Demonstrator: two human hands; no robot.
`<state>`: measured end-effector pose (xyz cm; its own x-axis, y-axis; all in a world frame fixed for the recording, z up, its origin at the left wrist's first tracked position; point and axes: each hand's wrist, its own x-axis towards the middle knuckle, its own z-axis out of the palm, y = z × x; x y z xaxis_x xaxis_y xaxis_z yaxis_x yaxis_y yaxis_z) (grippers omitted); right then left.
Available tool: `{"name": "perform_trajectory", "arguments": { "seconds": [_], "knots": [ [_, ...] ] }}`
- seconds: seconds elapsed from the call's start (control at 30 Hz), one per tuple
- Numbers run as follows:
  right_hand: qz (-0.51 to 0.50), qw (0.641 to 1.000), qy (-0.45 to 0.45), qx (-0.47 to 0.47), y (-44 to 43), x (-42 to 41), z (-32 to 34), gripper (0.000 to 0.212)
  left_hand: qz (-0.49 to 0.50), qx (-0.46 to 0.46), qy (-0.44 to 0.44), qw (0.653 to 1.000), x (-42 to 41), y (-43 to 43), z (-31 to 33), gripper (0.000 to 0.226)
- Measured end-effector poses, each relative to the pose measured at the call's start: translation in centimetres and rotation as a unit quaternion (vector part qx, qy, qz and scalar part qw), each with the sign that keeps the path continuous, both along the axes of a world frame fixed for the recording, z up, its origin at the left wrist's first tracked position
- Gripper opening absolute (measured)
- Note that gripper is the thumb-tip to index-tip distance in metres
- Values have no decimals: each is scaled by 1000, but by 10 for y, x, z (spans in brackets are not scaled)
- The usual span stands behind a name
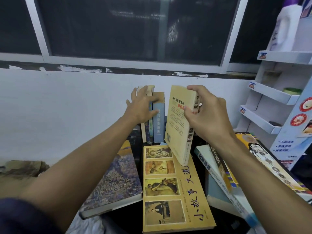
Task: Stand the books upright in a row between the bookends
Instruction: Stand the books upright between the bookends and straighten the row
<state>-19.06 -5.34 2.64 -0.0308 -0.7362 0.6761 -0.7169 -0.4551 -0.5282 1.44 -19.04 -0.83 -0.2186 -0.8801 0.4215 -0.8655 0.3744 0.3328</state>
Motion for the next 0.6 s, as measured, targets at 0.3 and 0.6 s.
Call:
{"name": "perform_trajectory", "arguments": {
  "seconds": [0.3,0.6],
  "knots": [
    [-18,999,43,20,-40,4,-1,48,5,-26,67,997,-8,-3,-9,51],
    [-6,1000,14,-5,-74,18,-20,49,3,-36,70,997,-6,-6,-12,51]
  ]
}}
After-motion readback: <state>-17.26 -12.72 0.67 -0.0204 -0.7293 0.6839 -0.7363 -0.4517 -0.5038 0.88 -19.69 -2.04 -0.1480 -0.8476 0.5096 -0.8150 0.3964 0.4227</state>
